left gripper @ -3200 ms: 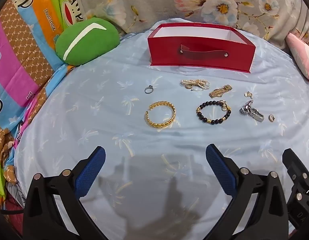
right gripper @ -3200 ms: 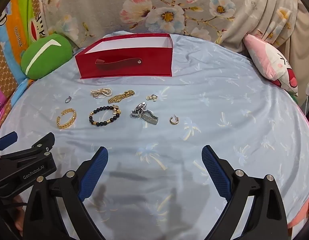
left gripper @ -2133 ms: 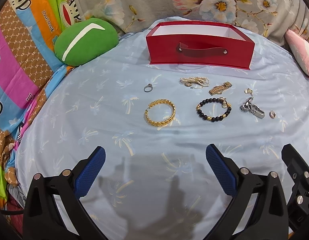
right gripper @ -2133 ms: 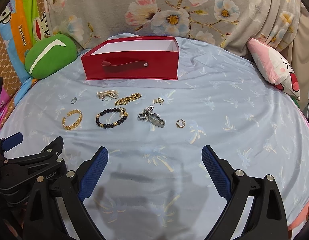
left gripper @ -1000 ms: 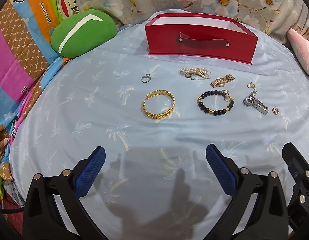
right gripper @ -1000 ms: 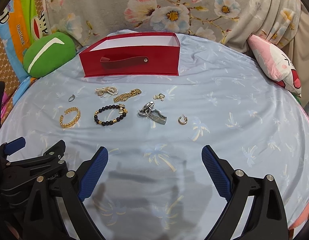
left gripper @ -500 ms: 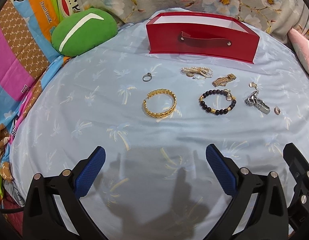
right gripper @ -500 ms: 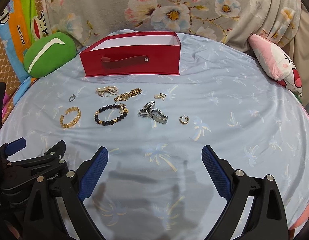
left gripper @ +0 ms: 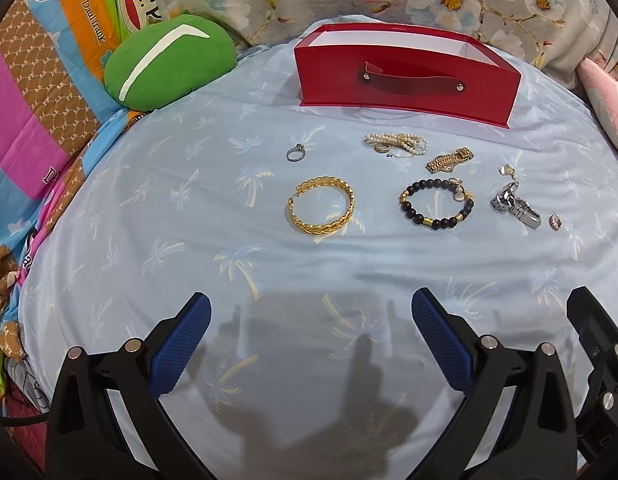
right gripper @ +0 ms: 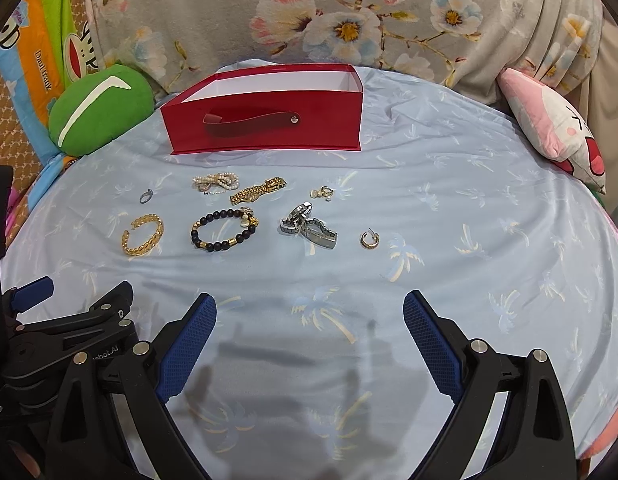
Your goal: Organize jewelry
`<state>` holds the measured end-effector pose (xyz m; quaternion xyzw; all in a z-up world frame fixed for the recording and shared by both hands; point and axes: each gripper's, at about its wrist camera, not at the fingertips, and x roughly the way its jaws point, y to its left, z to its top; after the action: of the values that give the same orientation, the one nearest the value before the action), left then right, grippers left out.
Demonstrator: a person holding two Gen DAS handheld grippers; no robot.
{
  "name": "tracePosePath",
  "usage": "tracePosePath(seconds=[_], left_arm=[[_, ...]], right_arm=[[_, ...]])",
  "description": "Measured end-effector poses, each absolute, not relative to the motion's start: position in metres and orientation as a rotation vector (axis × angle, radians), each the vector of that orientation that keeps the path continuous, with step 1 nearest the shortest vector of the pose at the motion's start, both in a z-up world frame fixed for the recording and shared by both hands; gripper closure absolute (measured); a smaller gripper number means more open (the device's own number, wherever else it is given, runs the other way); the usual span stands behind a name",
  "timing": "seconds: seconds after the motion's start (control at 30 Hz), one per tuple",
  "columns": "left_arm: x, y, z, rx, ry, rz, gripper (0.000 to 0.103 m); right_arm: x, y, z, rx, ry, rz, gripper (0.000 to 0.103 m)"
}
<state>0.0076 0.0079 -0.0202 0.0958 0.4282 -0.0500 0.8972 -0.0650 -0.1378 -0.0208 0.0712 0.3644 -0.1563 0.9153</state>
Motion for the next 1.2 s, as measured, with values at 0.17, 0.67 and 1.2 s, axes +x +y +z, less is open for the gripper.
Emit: tracePosePath(seconds=[0.17, 0.67, 1.2], left_arm=[[0.008, 0.009, -0.021, 0.197, 0.891, -0.103, 0.005], [0.027, 0.038, -0.029, 0.157, 0.921, -0.034, 0.005], [0.076, 0.029, -0.041, 0.101, 0.969, -0.103, 0.005]], right_arm=[[-0.065, -0.139, -0.021, 0.148, 0.75, -0.32, 0.01], [-0.053, -0.143, -0.03, 0.164, 0.761, -0.301, 0.01], [0.017, -0.182, -0.051, 0.197, 0.789, -0.255, 0.034]])
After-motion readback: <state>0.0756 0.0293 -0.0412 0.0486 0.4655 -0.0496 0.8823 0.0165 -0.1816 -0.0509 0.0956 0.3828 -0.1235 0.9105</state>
